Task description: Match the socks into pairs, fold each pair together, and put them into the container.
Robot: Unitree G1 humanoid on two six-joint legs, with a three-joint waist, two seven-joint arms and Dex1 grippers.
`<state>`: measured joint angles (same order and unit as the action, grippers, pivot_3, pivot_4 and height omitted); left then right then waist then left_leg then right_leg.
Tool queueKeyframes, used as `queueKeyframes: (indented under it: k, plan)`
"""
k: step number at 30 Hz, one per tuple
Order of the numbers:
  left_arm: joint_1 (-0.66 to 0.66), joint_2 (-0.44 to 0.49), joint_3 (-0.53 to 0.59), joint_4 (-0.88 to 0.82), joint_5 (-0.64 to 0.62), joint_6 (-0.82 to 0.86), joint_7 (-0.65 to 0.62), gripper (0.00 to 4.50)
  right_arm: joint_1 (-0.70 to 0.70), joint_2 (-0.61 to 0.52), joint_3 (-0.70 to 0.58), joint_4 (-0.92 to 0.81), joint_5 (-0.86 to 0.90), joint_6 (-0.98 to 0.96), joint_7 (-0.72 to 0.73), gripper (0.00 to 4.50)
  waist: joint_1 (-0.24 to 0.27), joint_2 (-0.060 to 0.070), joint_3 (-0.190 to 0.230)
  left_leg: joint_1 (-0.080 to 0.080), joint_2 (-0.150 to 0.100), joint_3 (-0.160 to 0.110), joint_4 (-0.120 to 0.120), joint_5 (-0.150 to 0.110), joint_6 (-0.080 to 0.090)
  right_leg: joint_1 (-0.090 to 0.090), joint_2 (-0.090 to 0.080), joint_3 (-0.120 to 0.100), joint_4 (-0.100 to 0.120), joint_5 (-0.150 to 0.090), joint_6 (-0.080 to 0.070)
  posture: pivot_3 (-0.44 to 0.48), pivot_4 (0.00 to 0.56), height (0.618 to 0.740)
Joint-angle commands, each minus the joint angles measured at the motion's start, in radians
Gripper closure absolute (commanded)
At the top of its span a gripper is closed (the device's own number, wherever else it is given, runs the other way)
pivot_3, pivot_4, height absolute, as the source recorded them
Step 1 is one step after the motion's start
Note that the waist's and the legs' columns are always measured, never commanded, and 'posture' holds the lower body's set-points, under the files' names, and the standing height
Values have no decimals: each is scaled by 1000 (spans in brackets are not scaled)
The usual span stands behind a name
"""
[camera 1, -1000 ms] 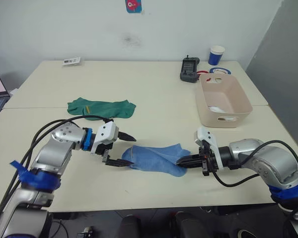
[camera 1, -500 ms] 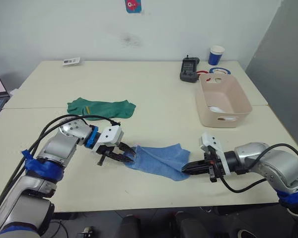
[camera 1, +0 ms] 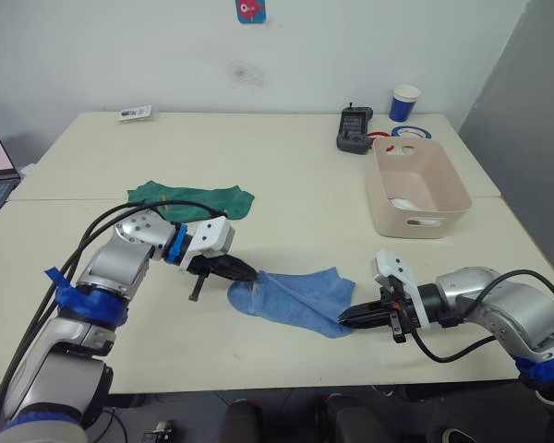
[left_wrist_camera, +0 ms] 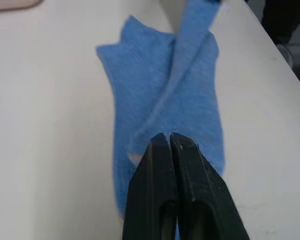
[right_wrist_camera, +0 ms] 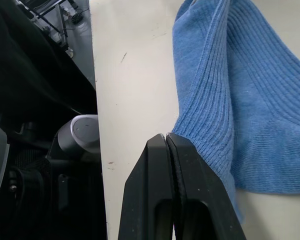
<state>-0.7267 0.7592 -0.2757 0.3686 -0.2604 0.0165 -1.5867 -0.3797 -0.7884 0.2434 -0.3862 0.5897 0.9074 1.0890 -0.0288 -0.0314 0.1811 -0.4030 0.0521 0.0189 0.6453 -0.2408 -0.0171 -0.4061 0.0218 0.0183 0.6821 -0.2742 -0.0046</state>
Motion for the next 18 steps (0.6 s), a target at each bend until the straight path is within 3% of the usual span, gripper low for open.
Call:
queueKeyframes:
  k: [1, 7, 15, 18]
  plan:
    - [-57, -13, 2, 92, 57, -105, -14, 3348, -12, 0, 1, -47, 17, 9, 2, 4500, -1, 0, 0, 0, 0, 0, 0, 0, 0, 0, 0, 0, 0, 0, 0, 0, 150, 740]
    - [-128, -93, -26, 301, 133, -300, -25, 1594, -29, 11, 4, -60, 30, 36, -13, 4500, 0, 0, 0, 0, -1, -1, 0, 0, 0, 0, 0, 0, 0, 0, 0, 0, 150, 740]
    - [-171, -112, -141, 435, 99, -345, -28, 1594, -46, 19, 9, -63, 39, 56, -27, 4500, -1, 0, 0, -1, -3, -3, 0, 0, 0, 0, -1, -1, 0, 0, 0, 0, 150, 740]
    - [-175, -84, -182, 415, 57, -316, -28, 2507, -46, 20, 4, -62, 38, 60, -34, 4500, -1, 0, 0, -1, -3, -3, 0, 0, 0, 0, -2, -1, 0, 0, 0, 0, 150, 740]
